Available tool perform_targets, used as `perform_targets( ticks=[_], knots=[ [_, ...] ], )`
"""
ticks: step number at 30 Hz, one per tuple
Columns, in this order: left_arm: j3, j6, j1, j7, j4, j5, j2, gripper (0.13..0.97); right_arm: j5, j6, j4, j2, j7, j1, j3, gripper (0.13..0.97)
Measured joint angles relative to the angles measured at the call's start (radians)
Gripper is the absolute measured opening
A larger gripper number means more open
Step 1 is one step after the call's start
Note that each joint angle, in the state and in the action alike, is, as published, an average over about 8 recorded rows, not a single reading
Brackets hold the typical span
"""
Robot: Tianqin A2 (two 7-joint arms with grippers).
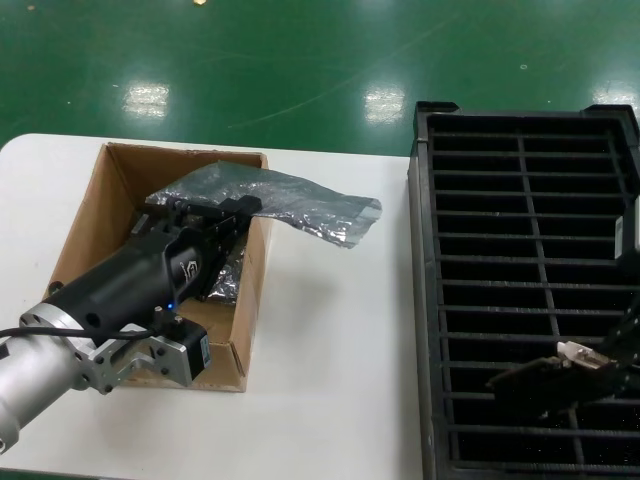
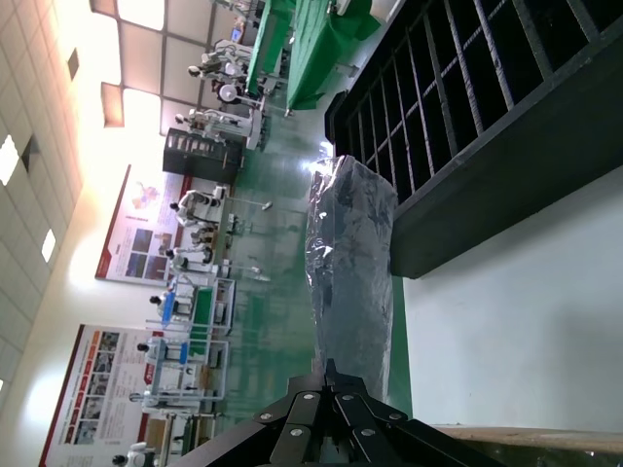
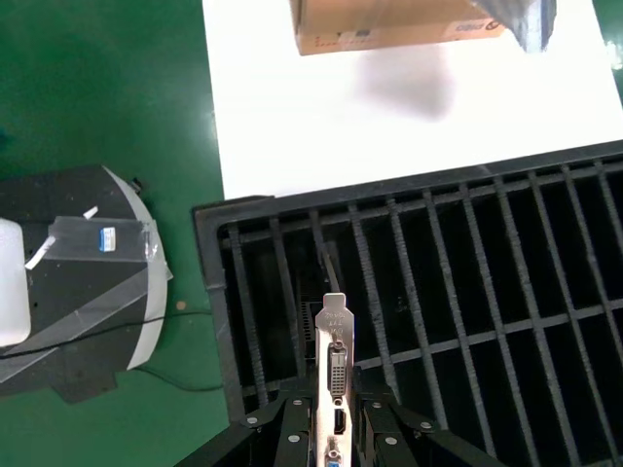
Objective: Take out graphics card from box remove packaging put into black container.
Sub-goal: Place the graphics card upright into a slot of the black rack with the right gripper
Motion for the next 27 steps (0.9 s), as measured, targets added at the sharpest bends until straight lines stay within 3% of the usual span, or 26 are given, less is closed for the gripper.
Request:
perform_targets(
  ticks=[27],
  knots=[
    [0.0,0.0,0.0,0.0,0.0,0.0,0.0,0.139,-0.06,0.0,-0.063,-0.039,-0.07,-0.039,-0.024,0.188]
  ],
)
